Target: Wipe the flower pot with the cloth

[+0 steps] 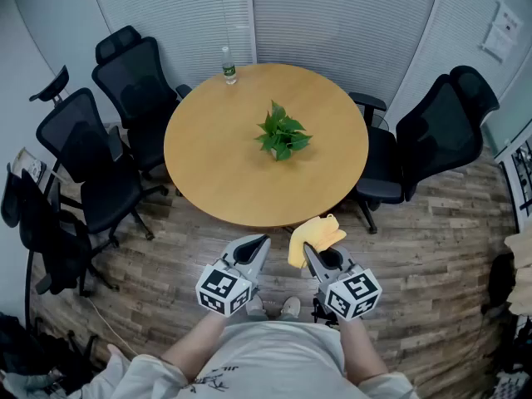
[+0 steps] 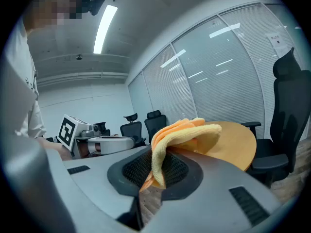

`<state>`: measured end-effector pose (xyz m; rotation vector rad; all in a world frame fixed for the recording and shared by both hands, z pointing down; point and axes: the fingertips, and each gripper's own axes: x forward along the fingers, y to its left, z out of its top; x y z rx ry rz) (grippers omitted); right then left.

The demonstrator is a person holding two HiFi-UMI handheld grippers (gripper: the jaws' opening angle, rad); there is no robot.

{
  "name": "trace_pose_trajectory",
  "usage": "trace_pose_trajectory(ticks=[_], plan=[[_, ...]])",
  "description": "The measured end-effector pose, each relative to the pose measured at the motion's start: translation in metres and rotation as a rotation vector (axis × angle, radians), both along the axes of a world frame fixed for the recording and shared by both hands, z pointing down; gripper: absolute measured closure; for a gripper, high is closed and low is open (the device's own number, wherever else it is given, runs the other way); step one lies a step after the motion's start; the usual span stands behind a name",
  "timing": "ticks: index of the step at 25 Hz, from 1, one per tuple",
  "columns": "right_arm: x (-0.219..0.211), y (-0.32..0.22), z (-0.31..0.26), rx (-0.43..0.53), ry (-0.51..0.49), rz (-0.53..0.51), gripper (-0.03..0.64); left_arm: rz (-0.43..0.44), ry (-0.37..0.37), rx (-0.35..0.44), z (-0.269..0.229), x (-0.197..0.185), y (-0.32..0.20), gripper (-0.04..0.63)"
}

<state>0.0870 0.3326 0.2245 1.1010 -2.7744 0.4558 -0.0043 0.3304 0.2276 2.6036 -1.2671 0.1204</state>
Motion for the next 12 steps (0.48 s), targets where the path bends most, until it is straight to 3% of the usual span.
trace_pose_trajectory(ticks=[12], plan=[[-0.021, -0.008, -0.003, 0.012, 0.009, 0.004, 0.568, 0.014, 0.004, 0.010, -0.001, -0.017, -0.009, 0.584]])
